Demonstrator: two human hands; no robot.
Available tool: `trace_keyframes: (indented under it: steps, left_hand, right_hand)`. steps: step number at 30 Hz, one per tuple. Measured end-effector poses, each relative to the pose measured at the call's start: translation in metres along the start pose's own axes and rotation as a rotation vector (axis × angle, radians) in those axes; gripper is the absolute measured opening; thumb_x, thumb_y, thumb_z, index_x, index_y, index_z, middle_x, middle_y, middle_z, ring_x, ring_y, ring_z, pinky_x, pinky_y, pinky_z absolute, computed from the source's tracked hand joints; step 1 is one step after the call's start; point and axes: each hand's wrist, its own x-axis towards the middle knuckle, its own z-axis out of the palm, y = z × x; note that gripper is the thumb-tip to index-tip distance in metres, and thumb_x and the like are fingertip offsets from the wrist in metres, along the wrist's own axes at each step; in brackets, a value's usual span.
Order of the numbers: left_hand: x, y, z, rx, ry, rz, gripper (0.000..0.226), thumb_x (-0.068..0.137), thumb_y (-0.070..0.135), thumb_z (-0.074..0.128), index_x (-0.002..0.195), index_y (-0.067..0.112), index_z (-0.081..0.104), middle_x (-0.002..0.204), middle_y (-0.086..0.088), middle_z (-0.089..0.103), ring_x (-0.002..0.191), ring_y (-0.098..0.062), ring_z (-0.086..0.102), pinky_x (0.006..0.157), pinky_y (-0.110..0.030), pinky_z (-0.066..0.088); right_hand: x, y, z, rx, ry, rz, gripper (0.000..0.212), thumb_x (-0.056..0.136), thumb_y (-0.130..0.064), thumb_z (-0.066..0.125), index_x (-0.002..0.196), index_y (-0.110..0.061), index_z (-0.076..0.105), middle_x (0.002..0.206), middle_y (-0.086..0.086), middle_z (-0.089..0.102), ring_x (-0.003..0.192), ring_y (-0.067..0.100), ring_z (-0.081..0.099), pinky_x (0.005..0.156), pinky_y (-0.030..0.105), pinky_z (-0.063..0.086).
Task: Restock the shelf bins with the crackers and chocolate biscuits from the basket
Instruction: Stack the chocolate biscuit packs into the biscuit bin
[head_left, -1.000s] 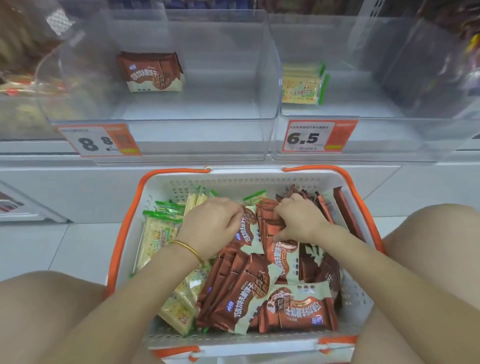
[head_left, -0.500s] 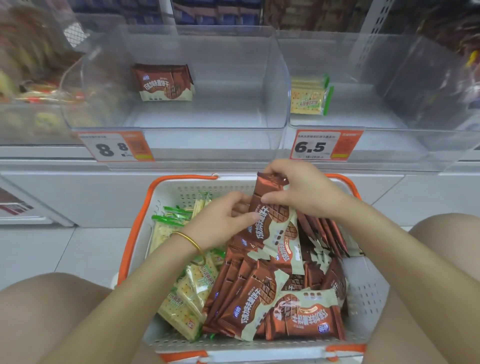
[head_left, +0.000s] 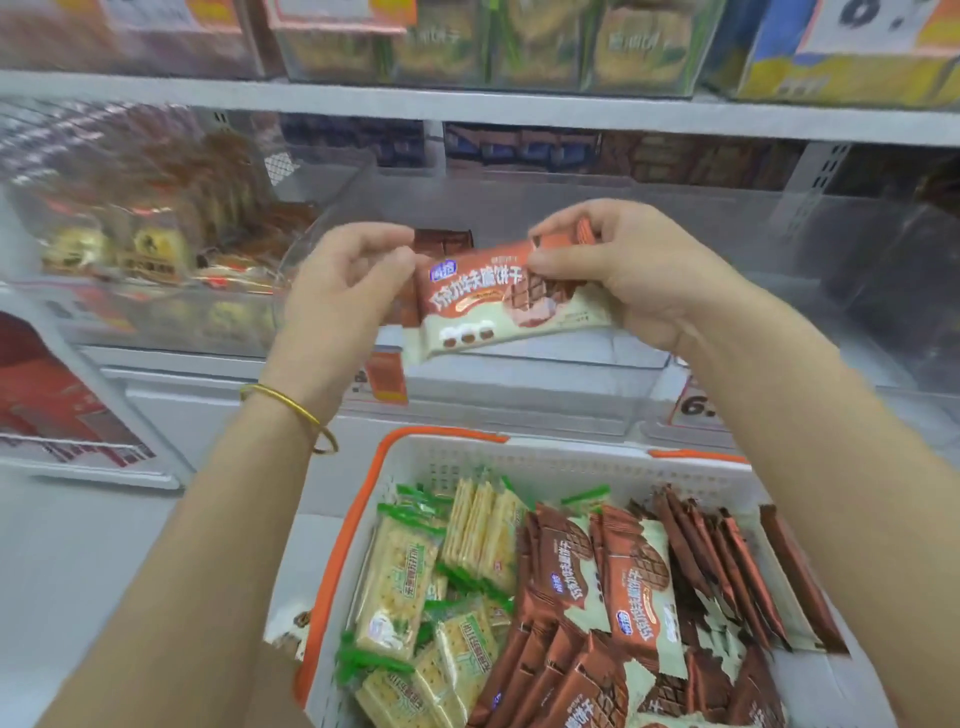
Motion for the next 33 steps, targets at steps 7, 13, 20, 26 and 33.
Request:
trace_keyframes:
  steps: [7, 13, 20, 26, 33]
  left_hand:
    - [0.033, -0.045, -0.007, 0.822, 0.054, 0.23, 0.035, 0.084, 0.031, 0.039, 0.103, 0.017, 0.065, 0.105, -0.003, 0.065, 0.101, -0.028, 0.056, 0.089, -0.042, 0.044]
    - [0.04, -0.06, 0.001, 1.121, -0.076, 0.209, 0.037, 0.092, 0.037, 0.028, 0.097, 0.023, 0.063, 0.097, 0.002, 0.063, 0.098, -0.025, 0.053, 0.084, -0.037, 0.031]
    - [0.044, -0.066, 0.0, 1.103, -0.131, 0.154, 0.047, 0.084, 0.042, 0.021, 0.098, 0.025, 0.063, 0.101, 0.005, 0.061, 0.101, -0.02, 0.05, 0.087, -0.035, 0.029]
    - [0.045, -0.068, 0.002, 1.082, -0.127, 0.156, 0.045, 0.083, 0.038, 0.023, 0.1, 0.023, 0.063, 0.101, 0.004, 0.062, 0.1, -0.022, 0.051, 0.087, -0.037, 0.031]
    - [0.044, -0.065, 0.003, 1.067, -0.127, 0.14, 0.046, 0.083, 0.038, 0.023, 0.103, 0.023, 0.061, 0.103, 0.004, 0.062, 0.102, -0.021, 0.051, 0.087, -0.036, 0.031]
  right_hand:
    - [0.121, 0.045, 0.031, -0.026, 0.156, 0.241, 0.024, 0.074, 0.011, 0.071, 0.092, 0.002, 0.057, 0.092, 0.023, 0.065, 0.071, 0.031, 0.066, 0.068, 0.048, 0.057]
    - [0.187, 0.079, 0.067, -0.436, 0.184, 0.083, 0.039, 0.072, -0.004, 0.079, 0.105, -0.006, 0.059, 0.111, 0.015, 0.066, 0.101, 0.03, 0.064, 0.091, 0.042, 0.052]
    - [0.223, 0.1, 0.075, -0.869, 0.285, -0.037, 0.031, 0.082, -0.024, 0.07, 0.109, -0.013, 0.058, 0.116, 0.012, 0.056, 0.106, 0.033, 0.055, 0.086, 0.036, 0.049]
    - [0.237, 0.108, 0.088, -0.774, 0.426, 0.02, 0.06, 0.078, -0.022, 0.077, 0.122, -0.003, 0.041, 0.127, 0.016, 0.042, 0.112, 0.034, 0.051, 0.092, 0.04, 0.046]
    - [0.238, 0.102, 0.093, -0.728, 0.488, 0.126, 0.076, 0.076, -0.027, 0.079, 0.13, -0.005, 0.03, 0.134, 0.014, 0.036, 0.121, 0.035, 0.046, 0.093, 0.041, 0.043]
